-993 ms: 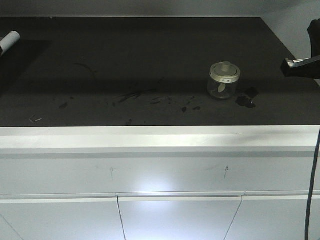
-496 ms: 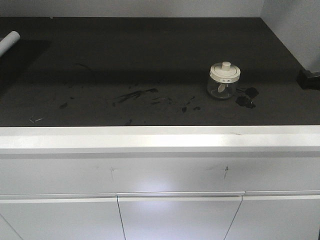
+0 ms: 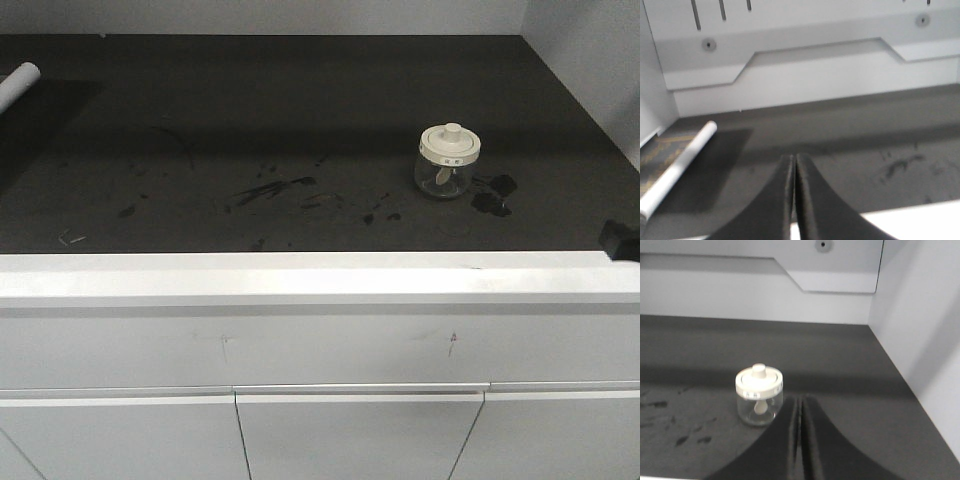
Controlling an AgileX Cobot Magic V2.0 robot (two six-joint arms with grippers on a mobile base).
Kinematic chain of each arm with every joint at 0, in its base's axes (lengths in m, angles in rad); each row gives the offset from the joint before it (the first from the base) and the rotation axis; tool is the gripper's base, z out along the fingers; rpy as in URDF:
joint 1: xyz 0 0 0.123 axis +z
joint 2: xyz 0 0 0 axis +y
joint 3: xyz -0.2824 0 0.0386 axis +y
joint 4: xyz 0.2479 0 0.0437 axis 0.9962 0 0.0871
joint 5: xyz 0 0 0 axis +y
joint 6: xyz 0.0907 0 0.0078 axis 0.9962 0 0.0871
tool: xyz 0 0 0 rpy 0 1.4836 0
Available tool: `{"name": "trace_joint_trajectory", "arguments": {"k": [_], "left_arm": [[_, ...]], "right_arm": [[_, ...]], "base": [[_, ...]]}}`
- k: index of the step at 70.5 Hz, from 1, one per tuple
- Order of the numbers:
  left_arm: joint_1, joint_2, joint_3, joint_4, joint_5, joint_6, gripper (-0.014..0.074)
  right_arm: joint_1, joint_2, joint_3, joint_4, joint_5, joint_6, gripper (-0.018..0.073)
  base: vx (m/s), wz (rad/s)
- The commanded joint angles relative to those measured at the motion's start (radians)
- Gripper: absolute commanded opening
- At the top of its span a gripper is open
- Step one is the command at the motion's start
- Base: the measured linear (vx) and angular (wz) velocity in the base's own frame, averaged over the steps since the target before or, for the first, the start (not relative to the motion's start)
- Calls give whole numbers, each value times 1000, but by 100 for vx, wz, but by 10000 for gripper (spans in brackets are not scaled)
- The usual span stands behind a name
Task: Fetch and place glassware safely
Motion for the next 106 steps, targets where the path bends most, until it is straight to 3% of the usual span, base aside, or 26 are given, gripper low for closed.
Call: {"name": "trace_joint_trajectory", "arguments": {"k": [1, 11, 24, 59, 72, 87, 106], "left_arm": [[-5, -67, 9, -5, 18, 0, -7], [-5, -179, 49, -5, 170, 0, -7], [-5, -313, 95, -8, 279, 0, -7], [-5, -364, 101, -13, 340, 0, -7], [-5, -364, 101, -13, 340, 0, -7], [-5, -364, 101, -13, 340, 0, -7], [-5, -364, 101, -13, 340, 0, -7]], "right_arm": [[-4, -15, -14, -4, -74, -2, -1], [-4, -15, -14, -4, -74, -2, -1], [-4, -15, -14, -4, -74, -2, -1], [-4, -15, -14, -4, -88, -2, 1], [44, -12, -14, -4, -128, -2, 37], [111, 91, -16, -4, -265, -11, 185], [115, 337, -127, -4, -351, -10, 522]], "base": [[0, 0], [0, 0], [0, 0], [0, 0], [0, 0], [0, 0], [0, 0]]}}
